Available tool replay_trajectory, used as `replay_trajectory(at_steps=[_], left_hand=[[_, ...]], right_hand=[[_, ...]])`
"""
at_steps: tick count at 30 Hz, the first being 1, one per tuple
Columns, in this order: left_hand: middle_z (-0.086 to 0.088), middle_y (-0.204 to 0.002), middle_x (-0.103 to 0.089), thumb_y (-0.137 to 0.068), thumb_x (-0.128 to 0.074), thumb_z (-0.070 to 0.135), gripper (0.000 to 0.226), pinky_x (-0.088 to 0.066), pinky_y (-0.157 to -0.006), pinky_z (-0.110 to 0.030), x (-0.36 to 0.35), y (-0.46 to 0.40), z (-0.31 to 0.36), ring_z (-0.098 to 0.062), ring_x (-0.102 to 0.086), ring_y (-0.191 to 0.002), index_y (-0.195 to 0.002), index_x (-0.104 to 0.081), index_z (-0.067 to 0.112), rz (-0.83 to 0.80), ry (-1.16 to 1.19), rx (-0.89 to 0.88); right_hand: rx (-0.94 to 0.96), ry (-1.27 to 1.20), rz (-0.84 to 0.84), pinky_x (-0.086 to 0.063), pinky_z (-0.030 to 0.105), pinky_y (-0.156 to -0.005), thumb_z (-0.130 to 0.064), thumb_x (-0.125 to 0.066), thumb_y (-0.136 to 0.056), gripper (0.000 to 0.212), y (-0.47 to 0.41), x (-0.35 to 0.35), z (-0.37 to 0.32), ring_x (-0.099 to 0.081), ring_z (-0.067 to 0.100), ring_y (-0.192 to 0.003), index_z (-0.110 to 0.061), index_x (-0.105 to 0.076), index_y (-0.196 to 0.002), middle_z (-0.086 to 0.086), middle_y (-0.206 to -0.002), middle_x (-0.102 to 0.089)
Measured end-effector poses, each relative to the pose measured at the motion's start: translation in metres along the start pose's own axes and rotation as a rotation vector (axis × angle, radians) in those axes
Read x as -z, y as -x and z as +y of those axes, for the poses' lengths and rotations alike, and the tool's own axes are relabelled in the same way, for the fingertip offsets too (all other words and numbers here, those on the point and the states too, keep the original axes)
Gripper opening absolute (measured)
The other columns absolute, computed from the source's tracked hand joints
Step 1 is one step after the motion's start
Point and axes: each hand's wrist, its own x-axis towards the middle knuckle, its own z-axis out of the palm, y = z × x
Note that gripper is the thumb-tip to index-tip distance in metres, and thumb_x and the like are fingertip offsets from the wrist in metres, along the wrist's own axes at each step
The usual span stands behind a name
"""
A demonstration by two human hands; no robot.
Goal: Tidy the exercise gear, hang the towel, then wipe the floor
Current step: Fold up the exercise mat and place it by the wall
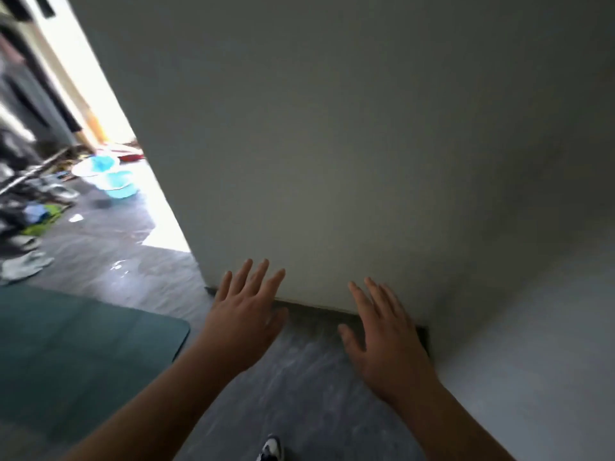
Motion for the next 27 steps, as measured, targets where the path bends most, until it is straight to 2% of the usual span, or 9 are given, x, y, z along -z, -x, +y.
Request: replay_trajectory(at_steps=[2,6,10,12,16,21,25,27], left_hand=[[0.000,-0.164,-0.009,-0.094,-0.024,0.061,0.066,-0.002,-0.122,-0.047,0.013,0.046,-0.037,-0.022,0.005,-0.151,-0.154,-0.011,0.036,0.035,-0.013,0.150],[0.001,-0.165,-0.002,-0.097,-0.025,0.060,0.064,-0.001,-0.121,-0.048,0.029,0.141,-0.107,-0.023,0.008,-0.151,-0.153,-0.005,0.037,0.077,-0.028,0.467],[-0.006,-0.162,-0.018,-0.087,-0.017,0.065,0.073,-0.013,-0.120,-0.051,0.041,0.243,-0.166,-0.029,-0.008,-0.150,-0.152,-0.021,0.033,0.128,0.008,0.719],[-0.007,-0.161,-0.021,-0.082,-0.016,0.065,0.078,-0.015,-0.119,-0.052,0.045,0.294,-0.196,-0.030,-0.010,-0.150,-0.152,-0.025,0.031,0.132,0.034,0.817],[-0.007,-0.162,-0.020,-0.082,-0.018,0.064,0.077,-0.019,-0.118,-0.051,0.050,0.391,-0.262,-0.032,-0.013,-0.149,-0.152,-0.019,0.033,0.112,0.003,0.959],[-0.012,-0.160,-0.023,-0.084,-0.024,0.060,0.076,-0.020,-0.118,-0.053,0.062,0.486,-0.346,-0.037,-0.017,-0.147,-0.152,-0.027,0.026,0.143,0.003,1.024],[-0.007,-0.164,-0.009,-0.095,-0.038,0.052,0.069,-0.005,-0.121,-0.048,0.072,0.518,-0.412,-0.029,-0.001,-0.150,-0.155,-0.014,0.029,0.113,0.036,1.043],[-0.006,-0.164,-0.007,-0.096,-0.041,0.050,0.069,-0.003,-0.121,-0.047,0.074,0.522,-0.443,-0.028,0.000,-0.150,-0.155,-0.012,0.030,0.109,0.056,1.041]], right_hand=[[0.147,-0.041,-0.062,-0.012,0.040,-0.122,-0.063,-0.020,-0.092,0.072,-0.010,-0.010,-0.048,-0.006,0.021,-0.150,-0.031,-0.015,-0.156,-0.001,-0.164,-0.012],[0.409,-0.079,-0.163,-0.009,0.041,-0.123,-0.066,-0.008,-0.086,0.075,-0.017,-0.031,-0.156,0.000,0.018,-0.150,-0.035,-0.007,-0.155,-0.005,-0.165,-0.003],[0.620,-0.088,-0.248,-0.008,0.041,-0.122,-0.066,-0.009,-0.085,0.074,-0.001,-0.058,-0.260,-0.001,0.019,-0.150,-0.037,-0.007,-0.154,-0.005,-0.165,-0.005],[0.715,-0.076,-0.270,-0.010,0.041,-0.122,-0.063,-0.014,-0.088,0.072,0.010,-0.076,-0.312,-0.003,0.020,-0.150,-0.035,-0.010,-0.154,-0.004,-0.164,-0.008],[0.840,-0.053,-0.319,-0.010,0.042,-0.122,-0.059,-0.022,-0.092,0.069,0.041,-0.120,-0.418,0.000,0.020,-0.151,-0.033,-0.010,-0.155,-0.004,-0.165,-0.006],[0.838,-0.082,-0.394,-0.005,0.039,-0.123,-0.052,-0.032,-0.100,0.065,0.078,-0.166,-0.539,0.005,0.017,-0.151,-0.031,-0.007,-0.156,-0.005,-0.165,-0.001],[0.833,-0.076,-0.445,-0.006,0.040,-0.123,-0.051,-0.033,-0.100,0.065,0.088,-0.195,-0.605,0.006,0.016,-0.151,-0.031,-0.006,-0.156,-0.004,-0.165,0.000],[0.822,-0.059,-0.448,-0.006,0.040,-0.123,-0.050,-0.033,-0.100,0.065,0.082,-0.206,-0.630,0.007,0.016,-0.151,-0.030,-0.005,-0.156,-0.004,-0.165,0.000]])
